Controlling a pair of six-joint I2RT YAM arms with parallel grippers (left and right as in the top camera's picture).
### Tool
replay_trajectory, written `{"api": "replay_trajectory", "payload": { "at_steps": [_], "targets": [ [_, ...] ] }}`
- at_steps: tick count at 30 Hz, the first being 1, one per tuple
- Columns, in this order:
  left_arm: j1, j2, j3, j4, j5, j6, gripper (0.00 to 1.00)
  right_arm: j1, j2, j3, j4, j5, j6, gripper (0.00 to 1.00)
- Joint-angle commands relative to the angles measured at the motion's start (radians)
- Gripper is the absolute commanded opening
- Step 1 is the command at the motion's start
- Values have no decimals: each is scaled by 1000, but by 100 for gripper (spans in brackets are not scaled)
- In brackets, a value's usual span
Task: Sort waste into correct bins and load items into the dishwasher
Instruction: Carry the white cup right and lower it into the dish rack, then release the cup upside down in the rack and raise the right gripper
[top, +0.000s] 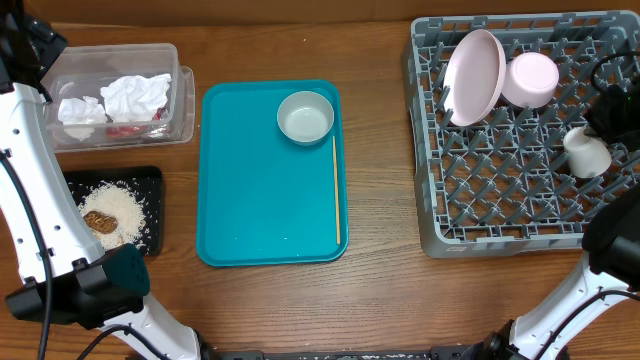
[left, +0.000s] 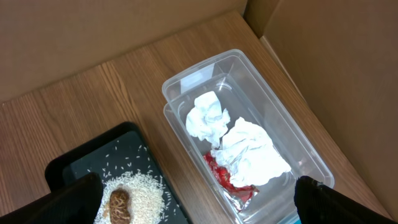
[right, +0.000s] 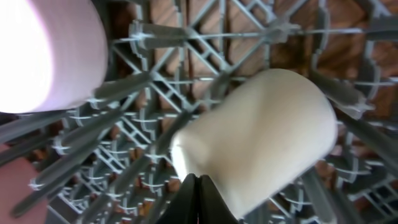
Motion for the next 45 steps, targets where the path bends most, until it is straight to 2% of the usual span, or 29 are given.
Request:
{"api": "replay_trajectory", "payload": {
  "at_steps": [1,4,12,19,26,31,37,45],
  "targets": [
    [-10,7,0,1,-5,-17,100,3,-16,-5,-3,77,26,4],
    [-10,7,0,1,-5,-17,100,3,-16,-5,-5,92,27,4],
    [-10,7,0,1,-5,-17,100,3,-16,6,-46,349,211,4],
    [-10,7,0,1,-5,-16,100,3,-20,78,-118,450,321,4],
    [-10,7,0,1,-5,-17,100,5,-61,221,-177,437,357,4],
    [-10,7,0,1,-5,-17,100,16,-93,286,-174,333,325,4],
    [-10,7,0,1,-5,-17,100,34,-79,269,-187,261,283,4],
    [-10,7,0,1,-5,-17,100,42,-68,96,-180,246,283,4]
  ]
}}
